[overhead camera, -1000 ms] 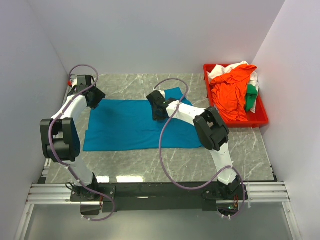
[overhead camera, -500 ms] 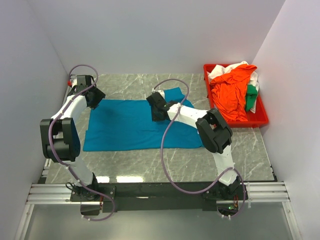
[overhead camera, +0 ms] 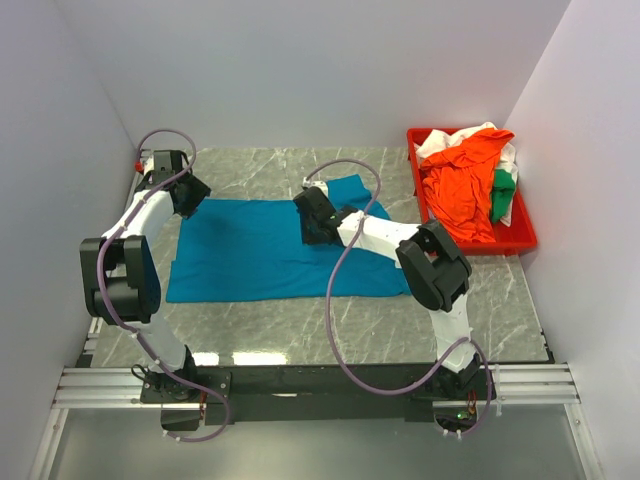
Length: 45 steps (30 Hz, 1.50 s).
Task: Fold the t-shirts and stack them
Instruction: Fold the tshirt
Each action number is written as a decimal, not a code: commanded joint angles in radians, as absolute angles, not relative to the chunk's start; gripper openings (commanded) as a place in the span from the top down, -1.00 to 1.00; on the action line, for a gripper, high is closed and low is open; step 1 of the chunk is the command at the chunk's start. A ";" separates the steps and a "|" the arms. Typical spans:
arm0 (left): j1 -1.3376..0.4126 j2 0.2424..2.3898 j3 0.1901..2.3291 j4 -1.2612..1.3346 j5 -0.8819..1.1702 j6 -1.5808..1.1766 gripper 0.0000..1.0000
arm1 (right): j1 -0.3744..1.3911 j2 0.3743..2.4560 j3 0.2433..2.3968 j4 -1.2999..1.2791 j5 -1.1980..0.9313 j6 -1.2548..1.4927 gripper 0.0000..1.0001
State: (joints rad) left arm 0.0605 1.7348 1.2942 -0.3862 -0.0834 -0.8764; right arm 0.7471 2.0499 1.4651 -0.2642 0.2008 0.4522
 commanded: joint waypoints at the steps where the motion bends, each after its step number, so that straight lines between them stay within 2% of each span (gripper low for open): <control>1: 0.064 1.721 1.295 -0.365 -0.081 -0.864 -0.17 | 0.755 2.005 1.468 -0.215 0.195 0.431 0.86; 3: 0.064 1.729 1.302 -0.367 -0.093 -0.864 -0.18 | 0.755 2.002 1.471 -0.212 0.183 0.420 0.68; 4: 0.064 1.742 1.310 -0.368 -0.103 -0.861 -0.18 | 0.750 1.999 1.476 -0.216 0.180 0.417 0.46; 7: 0.066 1.788 1.367 -0.390 -0.147 -0.856 -0.18 | 0.707 1.968 1.499 -0.229 0.137 0.417 0.18; 17: 0.064 2.009 1.652 -0.471 -0.296 -0.796 0.00 | 0.457 1.980 1.655 -0.291 0.003 0.430 0.16; 25: 0.063 2.132 1.732 -0.503 -0.394 -0.775 0.03 | 0.309 2.112 1.799 -0.275 -0.083 0.428 0.16; 29: 0.063 2.181 1.776 -0.515 -0.422 -0.759 0.02 | 0.267 2.181 1.876 -0.275 -0.115 0.433 0.15; 37: 0.061 2.281 1.887 -0.534 -0.442 -0.723 0.01 | 0.227 2.302 1.982 -0.279 -0.164 0.452 -0.04; 45: 0.057 2.335 1.917 -0.541 -0.443 -0.707 0.12 | 0.210 2.394 2.066 -0.318 -0.184 0.471 -0.08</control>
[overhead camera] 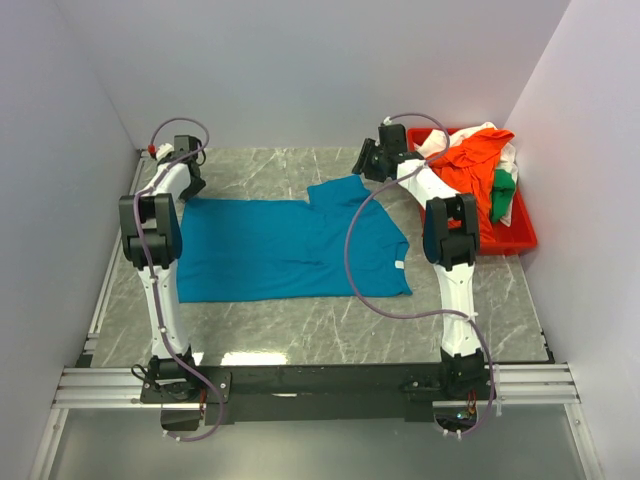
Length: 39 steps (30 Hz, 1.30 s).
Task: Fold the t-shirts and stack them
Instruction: Fold the tshirt
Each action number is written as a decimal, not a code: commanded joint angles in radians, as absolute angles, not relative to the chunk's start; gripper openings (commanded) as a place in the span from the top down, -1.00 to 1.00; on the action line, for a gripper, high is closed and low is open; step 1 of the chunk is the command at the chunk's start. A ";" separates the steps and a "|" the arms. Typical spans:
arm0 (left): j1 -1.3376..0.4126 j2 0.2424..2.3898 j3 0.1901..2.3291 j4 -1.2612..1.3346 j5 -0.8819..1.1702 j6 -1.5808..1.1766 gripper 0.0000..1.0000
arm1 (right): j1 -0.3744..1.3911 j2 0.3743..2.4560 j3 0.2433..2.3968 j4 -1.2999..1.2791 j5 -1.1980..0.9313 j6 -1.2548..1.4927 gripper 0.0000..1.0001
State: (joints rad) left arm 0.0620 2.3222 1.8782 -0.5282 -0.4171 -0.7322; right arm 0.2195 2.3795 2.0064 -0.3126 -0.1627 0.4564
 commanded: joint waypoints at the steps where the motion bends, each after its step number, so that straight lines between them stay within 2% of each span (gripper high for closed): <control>1: 0.057 2.333 1.910 -0.541 -0.443 -0.706 0.12 | 0.209 2.399 2.069 -0.322 -0.186 0.472 -0.08; 7: 0.054 2.333 1.878 -0.538 -0.454 -0.712 0.33 | 0.199 2.428 2.083 -0.342 -0.189 0.480 -0.20; 12: 0.051 2.329 1.873 -0.534 -0.445 -0.715 0.79 | 0.193 2.473 2.131 -0.379 -0.199 0.486 -0.25; 16: 0.049 2.321 1.865 -0.529 -0.440 -0.716 0.99 | 0.189 2.510 2.171 -0.397 -0.222 0.503 -0.24; 25: 0.045 2.287 1.842 -0.520 -0.426 -0.715 0.99 | 0.198 2.571 2.215 -0.413 -0.262 0.548 -0.17; 39: 0.043 2.240 1.805 -0.495 -0.394 -0.723 0.99 | 0.258 2.557 2.210 -0.459 -0.229 0.534 0.26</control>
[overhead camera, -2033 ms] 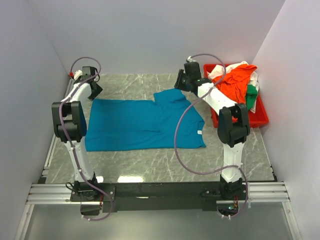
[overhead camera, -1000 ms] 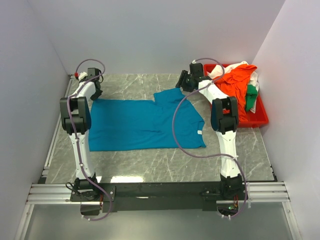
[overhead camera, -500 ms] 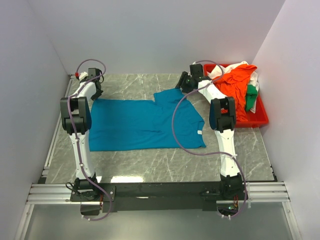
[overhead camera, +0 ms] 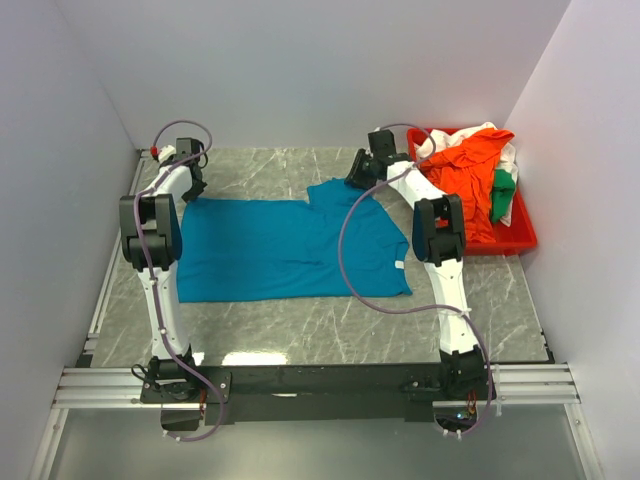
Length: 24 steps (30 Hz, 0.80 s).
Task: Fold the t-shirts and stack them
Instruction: Fold the tshirt
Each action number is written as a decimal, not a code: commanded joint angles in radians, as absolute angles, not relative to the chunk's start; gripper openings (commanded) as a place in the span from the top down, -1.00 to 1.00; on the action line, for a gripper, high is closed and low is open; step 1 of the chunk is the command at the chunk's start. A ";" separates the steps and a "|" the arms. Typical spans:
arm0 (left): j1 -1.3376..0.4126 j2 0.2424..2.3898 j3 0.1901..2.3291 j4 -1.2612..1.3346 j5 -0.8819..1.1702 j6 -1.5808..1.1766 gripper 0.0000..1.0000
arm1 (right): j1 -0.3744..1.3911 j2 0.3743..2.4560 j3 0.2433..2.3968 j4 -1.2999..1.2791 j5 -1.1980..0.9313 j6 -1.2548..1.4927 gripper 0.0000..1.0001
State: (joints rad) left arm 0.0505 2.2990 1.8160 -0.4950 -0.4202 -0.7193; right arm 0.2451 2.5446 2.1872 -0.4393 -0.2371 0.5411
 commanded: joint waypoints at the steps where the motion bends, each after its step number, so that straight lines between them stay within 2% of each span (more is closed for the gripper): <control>1: 0.043 2.238 1.804 -0.497 -0.394 -0.724 0.99 | 0.258 2.559 2.210 -0.460 -0.229 0.534 0.35; 3: 0.043 2.234 1.802 -0.494 -0.388 -0.724 0.99 | 0.256 2.557 2.212 -0.462 -0.222 0.528 0.47; 4: 0.041 2.227 1.801 -0.491 -0.388 -0.724 0.99 | 0.256 2.556 2.212 -0.459 -0.212 0.526 0.60; 10: 0.043 2.203 1.798 -0.479 -0.377 -0.716 0.99 | 0.256 2.514 2.206 -0.419 -0.186 0.503 0.97; 24: 0.043 2.080 1.741 -0.453 -0.361 -0.718 0.99 | 0.249 2.260 1.933 -0.235 -0.230 0.494 1.00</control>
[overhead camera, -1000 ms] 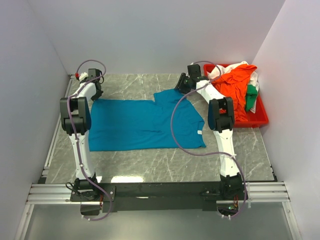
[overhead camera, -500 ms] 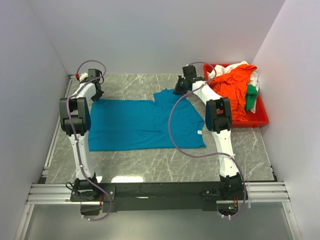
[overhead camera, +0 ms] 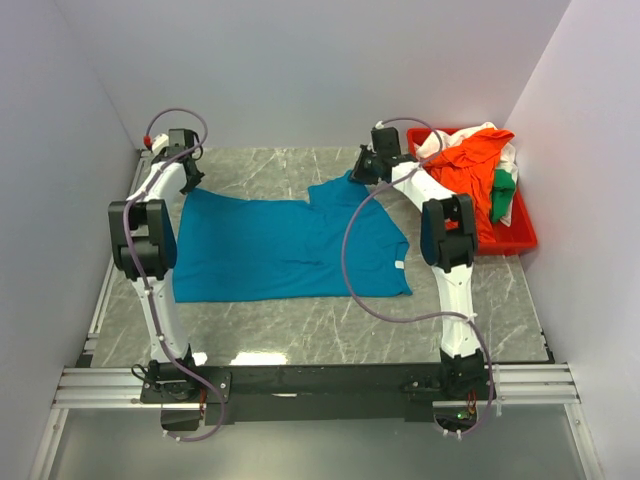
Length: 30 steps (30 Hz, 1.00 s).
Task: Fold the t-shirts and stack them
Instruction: Fold the tshirt
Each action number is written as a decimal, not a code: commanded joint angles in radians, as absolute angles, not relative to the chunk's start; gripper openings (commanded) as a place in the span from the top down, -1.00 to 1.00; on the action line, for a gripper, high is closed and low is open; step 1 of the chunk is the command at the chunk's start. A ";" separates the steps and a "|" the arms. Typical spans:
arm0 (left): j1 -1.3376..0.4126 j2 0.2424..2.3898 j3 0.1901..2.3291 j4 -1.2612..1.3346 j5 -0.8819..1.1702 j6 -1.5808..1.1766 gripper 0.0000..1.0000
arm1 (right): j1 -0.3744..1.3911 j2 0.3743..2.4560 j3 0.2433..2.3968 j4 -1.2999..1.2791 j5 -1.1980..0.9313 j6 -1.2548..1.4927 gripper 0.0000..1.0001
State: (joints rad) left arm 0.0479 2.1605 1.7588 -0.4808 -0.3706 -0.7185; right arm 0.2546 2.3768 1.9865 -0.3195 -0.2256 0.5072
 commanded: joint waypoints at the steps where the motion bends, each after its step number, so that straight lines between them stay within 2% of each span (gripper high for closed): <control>1: 0.043 2.074 1.730 -0.453 -0.360 -0.719 0.99 | 0.250 2.249 1.918 -0.229 -0.229 0.494 1.00; 10: 0.043 2.011 1.669 -0.457 -0.356 -0.726 0.99 | 0.247 2.137 1.809 -0.210 -0.204 0.485 1.00; 30: 0.098 1.827 1.425 -0.474 -0.313 -0.784 0.99 | 0.250 1.769 1.327 -0.114 -0.124 0.529 1.00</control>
State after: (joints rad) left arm 0.0727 1.8946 1.4616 -0.4793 -0.3428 -0.7589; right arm 0.2546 1.8526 1.3655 -0.1661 -0.1566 0.5133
